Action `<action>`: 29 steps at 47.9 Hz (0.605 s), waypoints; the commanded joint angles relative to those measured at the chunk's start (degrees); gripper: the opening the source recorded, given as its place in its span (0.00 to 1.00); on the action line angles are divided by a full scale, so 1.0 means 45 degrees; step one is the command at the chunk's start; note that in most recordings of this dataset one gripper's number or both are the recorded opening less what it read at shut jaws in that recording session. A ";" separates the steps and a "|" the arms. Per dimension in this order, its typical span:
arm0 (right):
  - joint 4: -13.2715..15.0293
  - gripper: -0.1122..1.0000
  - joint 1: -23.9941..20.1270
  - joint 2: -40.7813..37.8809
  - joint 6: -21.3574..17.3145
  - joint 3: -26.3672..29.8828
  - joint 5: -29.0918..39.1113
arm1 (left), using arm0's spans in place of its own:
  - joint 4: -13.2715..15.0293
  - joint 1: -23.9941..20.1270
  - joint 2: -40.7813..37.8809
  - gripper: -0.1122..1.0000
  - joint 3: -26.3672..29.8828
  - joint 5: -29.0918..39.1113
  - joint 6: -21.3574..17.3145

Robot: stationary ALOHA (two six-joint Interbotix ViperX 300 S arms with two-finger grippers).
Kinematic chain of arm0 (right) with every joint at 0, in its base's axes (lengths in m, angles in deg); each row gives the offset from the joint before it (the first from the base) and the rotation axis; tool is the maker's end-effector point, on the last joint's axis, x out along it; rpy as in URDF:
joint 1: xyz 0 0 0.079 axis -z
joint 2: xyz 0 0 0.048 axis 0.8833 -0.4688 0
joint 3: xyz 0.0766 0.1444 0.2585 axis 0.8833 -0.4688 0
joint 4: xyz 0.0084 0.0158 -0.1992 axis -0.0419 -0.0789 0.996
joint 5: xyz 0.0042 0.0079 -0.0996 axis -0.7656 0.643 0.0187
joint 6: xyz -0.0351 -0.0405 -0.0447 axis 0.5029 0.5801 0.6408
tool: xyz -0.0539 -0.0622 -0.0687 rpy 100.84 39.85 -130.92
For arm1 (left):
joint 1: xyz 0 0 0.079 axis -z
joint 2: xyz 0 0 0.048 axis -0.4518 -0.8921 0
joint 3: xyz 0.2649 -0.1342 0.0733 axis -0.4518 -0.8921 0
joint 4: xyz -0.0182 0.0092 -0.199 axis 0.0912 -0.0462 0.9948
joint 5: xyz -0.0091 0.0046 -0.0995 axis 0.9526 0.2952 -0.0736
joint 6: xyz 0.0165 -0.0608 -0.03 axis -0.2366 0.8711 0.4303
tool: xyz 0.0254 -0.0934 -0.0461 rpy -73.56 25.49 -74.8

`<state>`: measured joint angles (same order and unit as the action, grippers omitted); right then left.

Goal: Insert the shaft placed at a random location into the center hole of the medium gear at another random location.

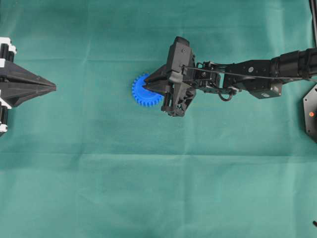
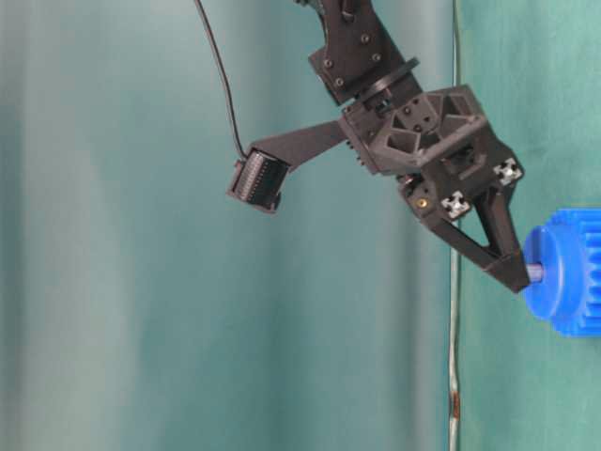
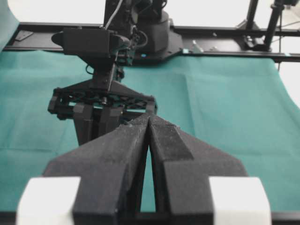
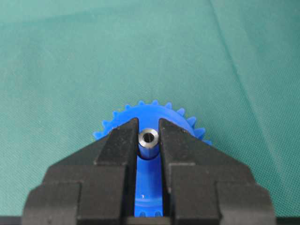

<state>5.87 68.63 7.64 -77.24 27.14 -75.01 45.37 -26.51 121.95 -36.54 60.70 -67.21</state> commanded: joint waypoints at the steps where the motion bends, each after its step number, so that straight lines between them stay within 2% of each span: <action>1: -0.0098 0.22 0.0020 0.0176 -0.0039 0.0215 -0.0195 | -0.0020 0.0020 -0.0098 0.10 0.0293 -0.0059 0.0039; 29: -0.0137 0.22 -0.0020 -0.0039 -0.0039 0.0215 -0.0137 | -0.0039 0.0020 -0.0117 0.10 0.0293 -0.0059 0.0020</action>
<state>5.52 68.55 6.67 -77.24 27.14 -75.19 45.37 -26.51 121.95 -36.54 60.70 -67.13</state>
